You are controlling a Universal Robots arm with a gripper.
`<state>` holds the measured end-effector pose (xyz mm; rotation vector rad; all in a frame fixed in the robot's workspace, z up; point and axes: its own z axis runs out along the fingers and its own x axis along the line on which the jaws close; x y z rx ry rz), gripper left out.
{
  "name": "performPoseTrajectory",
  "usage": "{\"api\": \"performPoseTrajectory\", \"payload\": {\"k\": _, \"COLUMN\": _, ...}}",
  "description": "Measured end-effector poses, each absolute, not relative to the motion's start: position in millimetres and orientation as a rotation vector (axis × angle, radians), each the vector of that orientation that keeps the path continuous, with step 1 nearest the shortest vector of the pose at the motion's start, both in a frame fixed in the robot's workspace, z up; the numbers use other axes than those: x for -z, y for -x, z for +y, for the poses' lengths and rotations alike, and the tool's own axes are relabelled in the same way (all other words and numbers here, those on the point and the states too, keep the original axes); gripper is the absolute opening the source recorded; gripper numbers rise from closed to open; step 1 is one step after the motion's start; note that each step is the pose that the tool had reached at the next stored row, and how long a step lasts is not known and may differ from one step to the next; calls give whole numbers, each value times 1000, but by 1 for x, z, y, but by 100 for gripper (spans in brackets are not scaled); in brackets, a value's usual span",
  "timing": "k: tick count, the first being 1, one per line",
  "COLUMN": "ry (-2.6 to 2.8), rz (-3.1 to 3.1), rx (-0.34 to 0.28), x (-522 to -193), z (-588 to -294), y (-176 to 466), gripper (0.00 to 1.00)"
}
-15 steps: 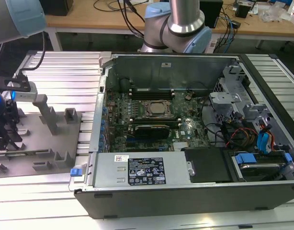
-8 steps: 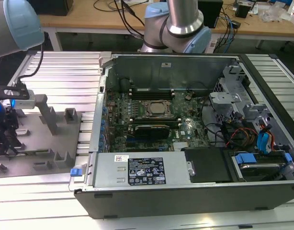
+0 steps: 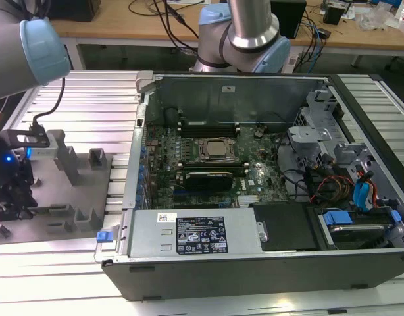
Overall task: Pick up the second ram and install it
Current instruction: 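Pick up the second ram and move it above second insertion slot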
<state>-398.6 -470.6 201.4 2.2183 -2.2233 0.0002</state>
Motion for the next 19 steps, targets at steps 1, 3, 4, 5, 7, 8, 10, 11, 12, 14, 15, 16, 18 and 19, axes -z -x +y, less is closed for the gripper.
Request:
{"api": "performPoseTrajectory", "payload": {"k": 1, "ry": -2218, "rz": -2223, "rx": 0, "x": -201, "z": -471, "y": 399, "gripper": 30}}
{"api": "performPoseTrajectory", "payload": {"k": 3, "ry": -2218, "rz": -2223, "rx": 0, "x": -201, "z": -471, "y": 398, "gripper": 30}}
{"api": "performPoseTrajectory", "payload": {"k": 4, "ry": -2218, "rz": -2223, "rx": 0, "x": -201, "z": -471, "y": 398, "gripper": 29}}
{"api": "performPoseTrajectory", "payload": {"k": 5, "ry": -2218, "rz": -2223, "rx": 0, "x": -201, "z": -471, "y": 398, "gripper": 22}}
{"api": "performPoseTrajectory", "payload": {"k": 7, "ry": -2218, "rz": -2223, "rx": 0, "x": -201, "z": -471, "y": 398, "gripper": 14}}
{"api": "performPoseTrajectory", "payload": {"k": 8, "ry": -2218, "rz": -2223, "rx": 0, "x": -201, "z": -471, "y": 398, "gripper": 14}}
{"api": "performPoseTrajectory", "payload": {"k": 10, "ry": -2218, "rz": -2223, "rx": 0, "x": -201, "z": -471, "y": 398, "gripper": 14}}
{"api": "performPoseTrajectory", "payload": {"k": 11, "ry": -2218, "rz": -2223, "rx": 0, "x": -201, "z": -471, "y": 398, "gripper": 14}}
{"api": "performPoseTrajectory", "payload": {"k": 12, "ry": -2218, "rz": -2223, "rx": 0, "x": -201, "z": -471, "y": 398, "gripper": 14}}
{"api": "performPoseTrajectory", "payload": {"k": 14, "ry": -2218, "rz": -2223, "rx": 0, "x": -201, "z": -471, "y": 397, "gripper": 14}}
{"api": "performPoseTrajectory", "payload": {"k": 15, "ry": -2217, "rz": -2222, "rx": -2, "x": -202, "z": -471, "y": 397, "gripper": 14}}
{"api": "performPoseTrajectory", "payload": {"k": 16, "ry": -2217, "rz": -2222, "rx": -2, "x": -202, "z": -471, "y": 397, "gripper": 14}}
{"api": "performPoseTrajectory", "payload": {"k": 18, "ry": -2217, "rz": -2222, "rx": -3, "x": -204, "z": -471, "y": 397, "gripper": 14}}
{"api": "performPoseTrajectory", "payload": {"k": 19, "ry": -2217, "rz": -2222, "rx": -3, "x": -206, "z": -471, "y": 397, "gripper": 14}}
